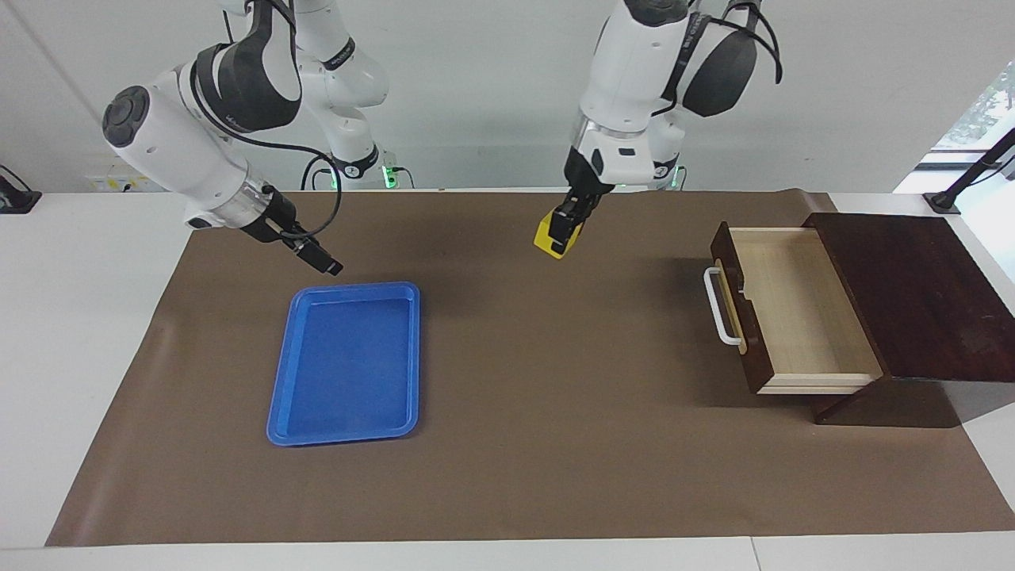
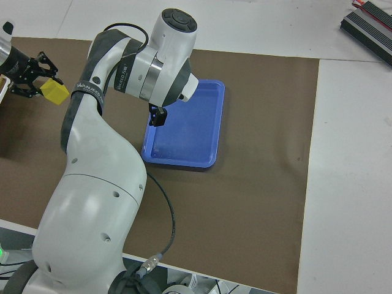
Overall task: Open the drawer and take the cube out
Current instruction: 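Lift the yellow cube out with the left gripper while the right gripper reaches forward, then hand the yellow cube from the left gripper to the right gripper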
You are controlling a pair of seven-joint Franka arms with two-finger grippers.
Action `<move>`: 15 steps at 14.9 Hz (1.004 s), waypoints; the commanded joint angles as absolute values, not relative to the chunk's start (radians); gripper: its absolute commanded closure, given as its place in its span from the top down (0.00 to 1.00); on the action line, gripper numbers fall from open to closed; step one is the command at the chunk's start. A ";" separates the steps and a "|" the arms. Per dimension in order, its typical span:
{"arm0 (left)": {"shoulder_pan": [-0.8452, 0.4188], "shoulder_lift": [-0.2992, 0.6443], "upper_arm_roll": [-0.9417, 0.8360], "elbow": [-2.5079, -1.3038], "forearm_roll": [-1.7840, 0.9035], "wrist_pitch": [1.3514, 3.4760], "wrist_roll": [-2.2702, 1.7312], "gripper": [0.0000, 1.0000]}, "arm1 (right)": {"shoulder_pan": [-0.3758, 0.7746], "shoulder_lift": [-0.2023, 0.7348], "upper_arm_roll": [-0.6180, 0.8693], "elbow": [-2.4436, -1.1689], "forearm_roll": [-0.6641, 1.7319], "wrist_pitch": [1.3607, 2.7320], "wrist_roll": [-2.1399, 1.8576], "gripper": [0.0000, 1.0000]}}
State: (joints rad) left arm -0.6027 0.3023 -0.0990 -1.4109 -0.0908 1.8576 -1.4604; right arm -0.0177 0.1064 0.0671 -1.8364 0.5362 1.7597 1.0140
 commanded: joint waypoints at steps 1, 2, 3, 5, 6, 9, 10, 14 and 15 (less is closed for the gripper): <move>-0.640 0.325 -0.078 -1.367 -0.074 1.842 -1.459 0.00 | 0.017 0.117 0.067 -1.876 0.645 1.811 1.113 1.00; -0.638 0.324 -0.077 -1.376 -0.072 1.841 -1.498 0.00 | 0.023 0.117 0.067 -1.887 0.679 1.815 1.127 1.00; -0.638 0.324 -0.075 -1.381 -0.071 1.850 -1.607 0.00 | 0.025 0.117 0.067 -1.899 0.702 1.815 1.135 1.00; -0.637 0.324 -0.072 -1.382 -0.069 1.855 -1.815 0.00 | 0.037 0.112 0.067 -1.925 0.732 1.816 1.144 1.00; -0.635 0.324 -0.072 -1.385 -0.068 1.858 -1.904 0.00 | 0.043 0.112 0.067 -1.927 0.742 1.819 1.160 1.00; -0.638 0.322 -0.068 -1.399 -0.064 1.861 -2.121 0.00 | 0.046 0.112 0.067 -1.925 0.746 1.828 1.172 1.00; -0.640 0.321 -0.069 -1.408 -0.054 1.861 -2.175 0.00 | 0.048 0.112 0.067 -1.925 0.746 1.833 1.172 1.00; -0.676 0.348 -0.069 -1.408 0.020 1.832 -2.409 0.00 | 0.075 0.113 0.069 -1.924 0.764 1.859 1.215 1.00; -0.698 0.369 -0.069 -1.404 0.034 1.818 -2.431 0.00 | 0.087 0.114 0.069 -1.925 0.800 1.883 1.239 1.00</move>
State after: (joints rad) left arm -0.6430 0.3379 -0.0834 -1.4092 -0.0101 1.8435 -2.3375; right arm 0.0605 0.1319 0.0680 -1.9008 0.7426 1.8291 1.1907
